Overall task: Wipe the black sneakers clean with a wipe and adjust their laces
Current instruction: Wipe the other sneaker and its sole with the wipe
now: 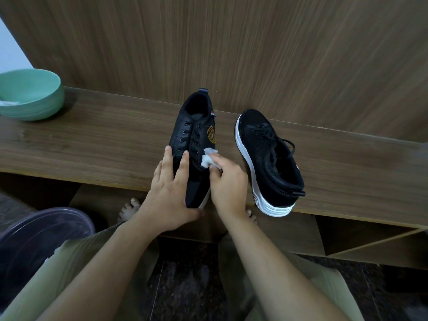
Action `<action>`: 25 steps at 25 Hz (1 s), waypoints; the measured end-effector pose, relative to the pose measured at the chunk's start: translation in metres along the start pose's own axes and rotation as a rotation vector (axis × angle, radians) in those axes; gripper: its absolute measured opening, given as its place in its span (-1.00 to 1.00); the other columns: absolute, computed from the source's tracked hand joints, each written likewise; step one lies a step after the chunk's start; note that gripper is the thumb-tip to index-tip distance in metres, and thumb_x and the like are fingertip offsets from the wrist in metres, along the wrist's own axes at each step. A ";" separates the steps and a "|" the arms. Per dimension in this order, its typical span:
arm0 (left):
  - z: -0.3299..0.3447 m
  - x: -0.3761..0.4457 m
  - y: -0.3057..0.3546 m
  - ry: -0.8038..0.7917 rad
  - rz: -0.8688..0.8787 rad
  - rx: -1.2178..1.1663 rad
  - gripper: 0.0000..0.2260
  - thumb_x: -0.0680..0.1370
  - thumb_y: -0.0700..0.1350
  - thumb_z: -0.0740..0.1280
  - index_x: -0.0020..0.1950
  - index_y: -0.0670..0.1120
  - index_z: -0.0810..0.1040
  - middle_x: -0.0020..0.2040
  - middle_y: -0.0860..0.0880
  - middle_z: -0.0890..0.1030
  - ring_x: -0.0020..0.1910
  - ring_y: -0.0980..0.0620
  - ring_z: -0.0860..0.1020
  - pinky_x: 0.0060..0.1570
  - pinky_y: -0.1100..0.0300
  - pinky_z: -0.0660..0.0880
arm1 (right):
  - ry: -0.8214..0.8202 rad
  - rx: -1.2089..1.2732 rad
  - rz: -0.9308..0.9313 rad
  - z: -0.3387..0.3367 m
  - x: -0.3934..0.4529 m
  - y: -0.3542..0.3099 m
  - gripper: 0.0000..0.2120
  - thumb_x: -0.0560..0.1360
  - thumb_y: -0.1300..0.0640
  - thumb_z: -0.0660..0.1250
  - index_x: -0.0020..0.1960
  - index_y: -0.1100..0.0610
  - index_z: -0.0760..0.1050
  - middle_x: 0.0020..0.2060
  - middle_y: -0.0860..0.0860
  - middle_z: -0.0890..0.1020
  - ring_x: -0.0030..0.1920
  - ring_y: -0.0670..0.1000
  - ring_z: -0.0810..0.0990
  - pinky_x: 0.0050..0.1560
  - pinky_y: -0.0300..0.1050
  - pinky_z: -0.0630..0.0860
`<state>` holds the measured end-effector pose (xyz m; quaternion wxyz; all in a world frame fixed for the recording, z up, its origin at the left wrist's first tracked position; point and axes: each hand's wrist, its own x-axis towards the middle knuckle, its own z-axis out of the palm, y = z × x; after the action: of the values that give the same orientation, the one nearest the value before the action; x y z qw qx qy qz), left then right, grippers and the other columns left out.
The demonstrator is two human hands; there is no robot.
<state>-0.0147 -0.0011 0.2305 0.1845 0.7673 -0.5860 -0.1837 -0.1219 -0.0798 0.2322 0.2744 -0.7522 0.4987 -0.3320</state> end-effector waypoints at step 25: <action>-0.017 0.053 -0.004 0.296 -0.163 0.147 -0.14 0.38 0.26 0.35 0.51 0.09 -0.07 0.54 -0.06 0.10 0.51 -0.14 0.02 0.37 -0.29 -0.01 | -0.151 -0.025 0.085 -0.021 -0.002 -0.007 -0.72 0.47 0.25 0.27 0.06 -0.02 0.64 -0.15 -0.06 0.68 -0.15 -0.08 0.58 -0.25 -0.22 0.44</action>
<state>0.0100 -0.0507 0.2397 0.1966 0.8424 -0.5001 -0.0396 -0.1351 -0.0774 0.2500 0.3159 -0.7565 0.5122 -0.2560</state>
